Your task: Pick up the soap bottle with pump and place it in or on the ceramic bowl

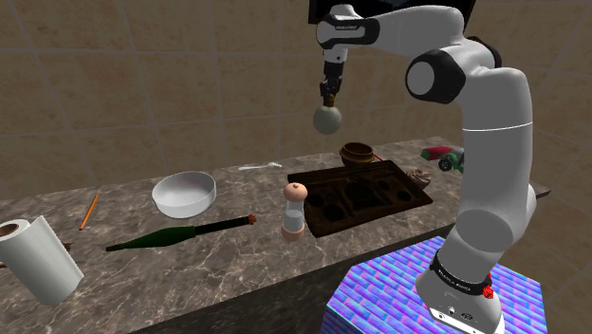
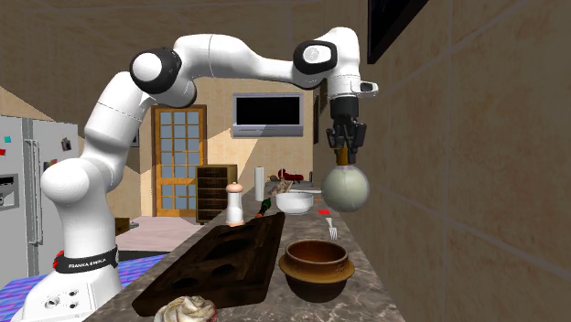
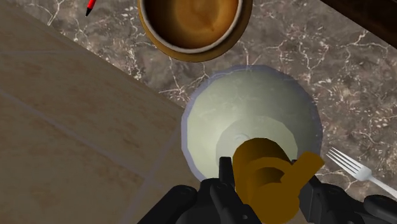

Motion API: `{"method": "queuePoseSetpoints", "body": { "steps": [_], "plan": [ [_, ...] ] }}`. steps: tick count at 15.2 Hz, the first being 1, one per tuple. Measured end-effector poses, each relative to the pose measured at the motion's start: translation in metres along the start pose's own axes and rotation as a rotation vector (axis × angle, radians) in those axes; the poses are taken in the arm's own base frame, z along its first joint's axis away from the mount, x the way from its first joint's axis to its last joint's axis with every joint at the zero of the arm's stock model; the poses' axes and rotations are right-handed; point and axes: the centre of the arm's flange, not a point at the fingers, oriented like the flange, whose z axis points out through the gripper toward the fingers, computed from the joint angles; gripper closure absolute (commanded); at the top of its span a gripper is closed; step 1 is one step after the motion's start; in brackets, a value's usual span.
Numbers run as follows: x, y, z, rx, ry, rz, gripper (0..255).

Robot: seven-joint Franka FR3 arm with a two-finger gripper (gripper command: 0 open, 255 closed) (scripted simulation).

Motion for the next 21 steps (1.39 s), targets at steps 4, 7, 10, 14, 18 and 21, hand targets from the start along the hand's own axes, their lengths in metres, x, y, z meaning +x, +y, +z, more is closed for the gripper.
{"method": "queuePoseSetpoints", "body": {
  "steps": [4, 7, 10, 14, 18, 21],
  "plan": [
    [-0.014, 0.009, -0.018, 0.0, -0.001, 0.0, 255],
    [-0.042, 0.027, -0.032, 0.0, 0.0, 0.001, 255],
    [-0.075, 0.041, -0.046, 0.0, 0.0, 0.001, 255],
    [-0.119, 0.067, -0.063, 0.0, 0.0, 0.001, 255],
    [-0.141, 0.077, -0.062, 0.0, 0.0, 0.001, 255],
    [-0.141, 0.077, -0.047, 0.001, -0.001, 0.0, 255]
  ]
}}
